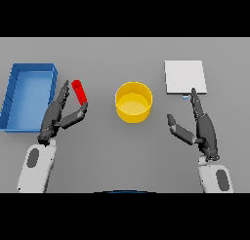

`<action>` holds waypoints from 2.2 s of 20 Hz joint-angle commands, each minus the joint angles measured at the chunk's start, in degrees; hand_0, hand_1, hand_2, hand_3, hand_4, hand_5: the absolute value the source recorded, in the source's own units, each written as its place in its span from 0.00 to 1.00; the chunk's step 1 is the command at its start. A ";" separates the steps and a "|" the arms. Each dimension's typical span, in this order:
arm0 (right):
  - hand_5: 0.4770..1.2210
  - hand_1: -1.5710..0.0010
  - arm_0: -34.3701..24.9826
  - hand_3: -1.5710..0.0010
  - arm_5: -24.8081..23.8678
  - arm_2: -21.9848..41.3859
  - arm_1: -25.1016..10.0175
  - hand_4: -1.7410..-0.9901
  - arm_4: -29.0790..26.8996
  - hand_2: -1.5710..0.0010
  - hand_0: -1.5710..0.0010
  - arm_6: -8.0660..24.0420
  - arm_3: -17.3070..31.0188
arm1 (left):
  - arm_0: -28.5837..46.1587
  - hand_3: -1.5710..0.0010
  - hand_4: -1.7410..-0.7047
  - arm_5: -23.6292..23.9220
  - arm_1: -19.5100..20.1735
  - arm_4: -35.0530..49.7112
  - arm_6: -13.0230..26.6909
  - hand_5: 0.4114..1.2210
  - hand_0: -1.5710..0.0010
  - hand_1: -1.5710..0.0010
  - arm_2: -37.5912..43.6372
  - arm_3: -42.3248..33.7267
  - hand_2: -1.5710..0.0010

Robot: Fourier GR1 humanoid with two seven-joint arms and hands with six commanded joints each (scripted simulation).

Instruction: Pick up the red beaker and tilt it to pour out 1 green nut into yellow bowl. Pick up the yellow bowl and place it on the metallic measuring scale.

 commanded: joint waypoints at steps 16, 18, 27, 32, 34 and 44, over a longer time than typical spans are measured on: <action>0.22 1.00 1.47 1.00 0.69 0.38 -0.36 0.63 -0.16 1.00 1.00 -0.48 -1.83 | -15.33 1.00 0.44 1.13 0.04 -0.60 -3.83 0.34 1.00 1.00 3.76 18.75 1.00; 0.22 1.00 0.64 1.00 0.08 0.22 -0.12 0.63 0.06 1.00 1.00 1.11 -2.26 | -17.04 1.00 0.42 0.67 -0.58 0.12 -4.60 0.34 1.00 1.00 4.40 21.27 1.00; 0.23 1.00 1.10 1.00 -0.47 -0.12 -0.54 0.65 0.67 1.00 1.00 0.52 -1.56 | -20.62 0.54 0.23 3.99 -3.06 1.77 -8.32 0.65 0.58 0.55 7.71 27.92 0.53; 0.22 1.00 0.64 1.00 -0.10 -0.29 -0.44 0.65 0.02 1.00 1.00 0.73 -1.36 | -21.21 0.24 0.19 3.60 -2.35 -0.12 -7.53 0.89 0.19 0.18 5.28 27.82 0.17; 0.23 1.00 0.30 1.00 -0.47 0.03 -0.24 0.64 0.74 1.00 1.00 1.82 -1.41 | -21.65 0.16 0.23 4.00 -3.43 -0.55 -5.67 0.93 0.12 0.12 5.26 27.89 0.11; 0.24 1.00 0.93 1.00 -0.25 0.14 -0.77 0.64 0.97 1.00 1.00 0.61 -2.16 | -21.37 0.02 0.02 6.84 -1.83 1.66 -6.11 0.87 0.01 0.01 3.18 18.67 0.01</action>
